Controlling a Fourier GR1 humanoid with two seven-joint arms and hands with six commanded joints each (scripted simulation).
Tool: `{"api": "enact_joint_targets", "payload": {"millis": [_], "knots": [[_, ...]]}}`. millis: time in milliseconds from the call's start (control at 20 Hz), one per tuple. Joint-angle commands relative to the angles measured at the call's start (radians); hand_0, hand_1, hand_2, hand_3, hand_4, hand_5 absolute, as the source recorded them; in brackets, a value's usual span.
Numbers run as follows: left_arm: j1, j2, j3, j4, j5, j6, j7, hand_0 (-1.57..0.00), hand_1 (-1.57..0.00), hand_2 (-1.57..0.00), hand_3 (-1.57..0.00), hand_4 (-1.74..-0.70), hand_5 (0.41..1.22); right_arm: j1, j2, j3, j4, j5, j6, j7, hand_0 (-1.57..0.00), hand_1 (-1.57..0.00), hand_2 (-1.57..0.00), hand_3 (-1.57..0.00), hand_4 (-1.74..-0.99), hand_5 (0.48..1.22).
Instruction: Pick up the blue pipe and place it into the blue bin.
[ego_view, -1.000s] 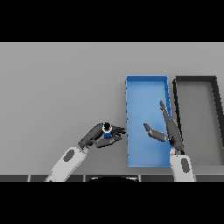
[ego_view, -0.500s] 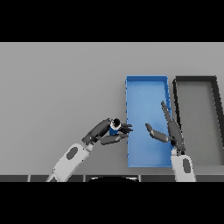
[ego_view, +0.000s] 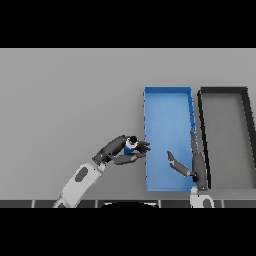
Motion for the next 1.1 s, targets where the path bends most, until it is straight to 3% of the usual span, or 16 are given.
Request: {"api": "enact_joint_targets", "payload": {"millis": [0,150,250,450,550,600,700,800,950,1050], "knots": [[0.013,0.001,-0.003,-0.007,-0.001,-0.007,-0.015,-1.57,-1.57,-1.57,-1.57,-1.47,1.221,0.004,-0.003,-0.010,-0.005,-0.018,0.003,-0.006,0.00,-0.01,0.00,0.00,-1.194,0.572],[0.028,-0.007,-0.009,-0.021,-0.025,-0.008,-0.008,-1.57,-1.57,-1.57,-1.57,-1.47,1.221,-0.012,-0.006,-0.026,-0.065,-0.144,0.069,-0.100,0.00,-0.02,-0.03,0.00,-1.172,0.579],[0.022,-0.014,0.000,-0.031,-0.024,-0.012,0.011,-1.57,-1.57,-1.57,-1.57,-1.47,1.221,-0.033,-0.046,-0.031,-0.126,-0.197,0.119,-0.094,0.00,-0.01,-0.02,0.00,-1.169,0.597],[0.025,-0.020,0.008,-0.041,-0.040,-0.026,0.022,-1.57,-1.57,-1.57,-1.57,-1.47,1.221,-0.094,-0.168,-0.002,-0.268,-0.284,0.244,0.058,0.00,0.00,-0.01,0.00,-1.177,0.567],[0.028,-0.021,0.017,-0.030,-0.047,-0.033,0.026,-1.57,-1.57,-1.57,-1.57,-1.47,1.221,-0.121,-0.215,0.023,-0.292,-0.285,0.283,0.189,0.00,0.00,0.00,0.00,-1.194,0.543],[0.035,-0.021,0.017,-0.031,-0.049,-0.040,0.021,-1.57,-1.57,-1.57,-1.57,-1.47,1.221,-0.145,-0.231,0.041,-0.291,-0.283,0.305,0.214,0.00,0.00,0.00,0.00,-1.205,0.539],[0.035,-0.026,0.013,-0.049,-0.061,-0.042,0.018,-1.57,-1.57,-1.57,-1.57,-1.47,1.221,-0.187,-0.248,0.071,-0.288,-0.289,0.345,0.211,0.00,0.00,0.00,0.00,-1.230,0.531],[0.023,-0.031,0.025,-0.040,-0.063,-0.049,0.024,-1.57,-1.57,-1.57,-1.57,-1.47,1.221,-0.249,-0.241,0.106,-0.288,-0.290,0.358,0.263,0.00,0.00,0.00,0.00,-1.256,0.523],[0.016,-0.046,0.030,-0.034,-0.070,-0.057,0.033,-1.57,-1.57,-1.57,-1.57,-1.47,1.221,-0.305,-0.230,0.150,-0.288,-0.304,0.385,0.340,0.00,0.00,0.00,0.00,-1.239,0.522],[0.028,-0.048,0.030,-0.032,-0.075,-0.067,0.033,-1.57,-1.57,-1.57,-1.57,-1.47,1.221,-0.347,-0.212,0.177,-0.284,-0.340,0.410,0.361,0.00,0.00,0.00,0.00,-1.227,0.528]]}}
